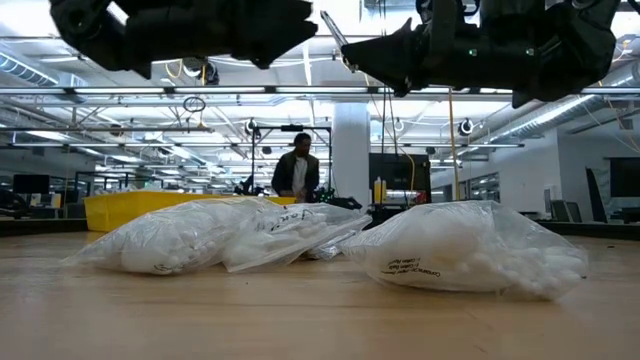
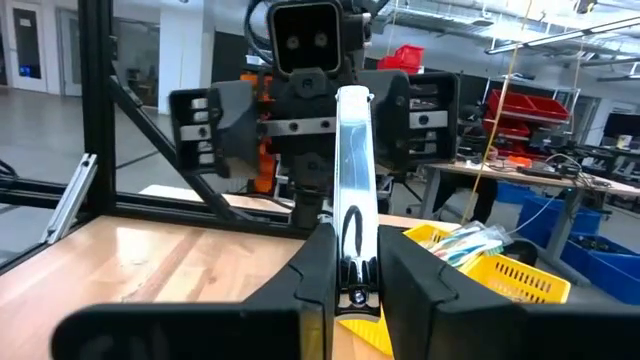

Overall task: Pick & Place Travel size toiletries
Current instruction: Put the silver nail cutter into the top yellow bin

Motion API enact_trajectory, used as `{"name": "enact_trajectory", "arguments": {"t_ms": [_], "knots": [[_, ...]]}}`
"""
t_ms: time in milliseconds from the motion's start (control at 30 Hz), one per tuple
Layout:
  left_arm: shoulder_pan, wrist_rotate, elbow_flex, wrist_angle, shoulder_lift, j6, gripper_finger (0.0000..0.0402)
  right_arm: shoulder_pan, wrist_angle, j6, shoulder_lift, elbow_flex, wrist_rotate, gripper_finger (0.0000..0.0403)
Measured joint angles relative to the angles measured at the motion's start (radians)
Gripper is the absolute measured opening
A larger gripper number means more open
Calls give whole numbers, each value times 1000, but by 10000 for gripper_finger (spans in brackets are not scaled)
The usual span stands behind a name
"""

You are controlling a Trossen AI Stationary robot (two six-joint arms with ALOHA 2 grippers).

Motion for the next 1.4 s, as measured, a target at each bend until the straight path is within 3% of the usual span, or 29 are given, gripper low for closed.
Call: {"name": "enact_trajectory", "arguments": {"t_ms": [333,667,800,1000,1067,1200,1400], "knots": [[1,-78,129,-1,151,-23,243,0,0,3,0,2,-52,41],[3,-93,135,8,147,-23,233,0,-19,2,-1,2,-50,41],[6,-80,135,-2,147,-24,185,0,-19,1,-1,2,-50,41],[8,-62,135,-3,147,-11,66,0,-26,0,-1,2,-48,42],[8,-59,135,-4,147,-3,29,0,-34,-3,-1,2,-48,50],[9,-82,133,-11,147,-6,31,0,-82,8,-2,3,-22,85],[10,-226,133,-6,145,-6,41,0,-217,11,-14,2,128,168]]}}
